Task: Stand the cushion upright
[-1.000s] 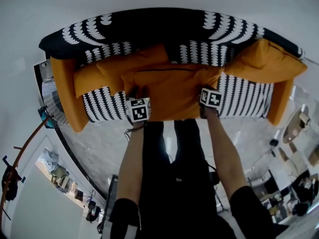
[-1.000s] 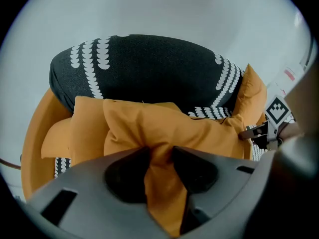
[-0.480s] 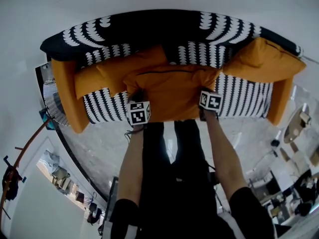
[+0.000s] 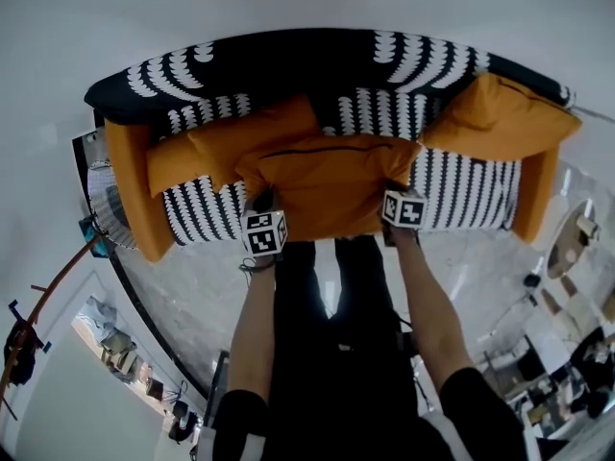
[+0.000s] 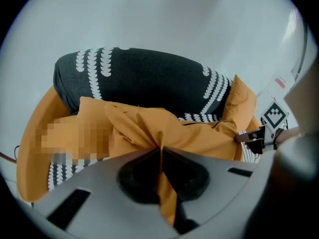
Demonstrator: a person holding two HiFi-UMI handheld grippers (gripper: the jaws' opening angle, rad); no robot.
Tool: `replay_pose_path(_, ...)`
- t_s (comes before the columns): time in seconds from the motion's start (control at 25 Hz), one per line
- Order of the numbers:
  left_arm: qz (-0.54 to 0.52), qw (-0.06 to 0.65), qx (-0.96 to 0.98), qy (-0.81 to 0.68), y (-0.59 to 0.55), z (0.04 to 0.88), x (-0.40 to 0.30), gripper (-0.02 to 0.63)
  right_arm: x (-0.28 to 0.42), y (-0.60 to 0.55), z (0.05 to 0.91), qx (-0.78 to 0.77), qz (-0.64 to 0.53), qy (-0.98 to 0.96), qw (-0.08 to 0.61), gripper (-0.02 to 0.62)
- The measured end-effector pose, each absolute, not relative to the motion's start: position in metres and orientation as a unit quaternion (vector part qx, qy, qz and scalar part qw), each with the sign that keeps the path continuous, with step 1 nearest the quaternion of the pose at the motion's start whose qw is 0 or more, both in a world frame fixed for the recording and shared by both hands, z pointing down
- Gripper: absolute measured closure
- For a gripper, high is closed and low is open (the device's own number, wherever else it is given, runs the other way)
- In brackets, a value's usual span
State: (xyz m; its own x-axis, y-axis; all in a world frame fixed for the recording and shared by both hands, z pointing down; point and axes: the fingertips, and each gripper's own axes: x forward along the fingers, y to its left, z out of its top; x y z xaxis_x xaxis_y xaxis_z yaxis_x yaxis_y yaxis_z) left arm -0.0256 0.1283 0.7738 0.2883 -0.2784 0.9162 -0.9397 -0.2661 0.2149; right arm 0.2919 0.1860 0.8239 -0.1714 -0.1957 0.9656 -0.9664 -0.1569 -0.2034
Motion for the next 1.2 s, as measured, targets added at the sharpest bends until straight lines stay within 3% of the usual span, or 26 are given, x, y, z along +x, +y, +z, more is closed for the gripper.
replay_pose_path(0.64, 0.370, 0.368, 0.731, -0.440, 0.140, 0.721, -0.006, 0.603, 0.308, 0.208, 0.779, 0.552, 0.507, -0.562, 0.351, 0.592)
replay_pose_path(1.2, 0.312, 0.327, 0.768, -0.454, 0.090, 0.667, 0.033, 0.603, 0.354, 0.120, 0.716, 0.599, 0.441, -0.601, 0.292, 0.592)
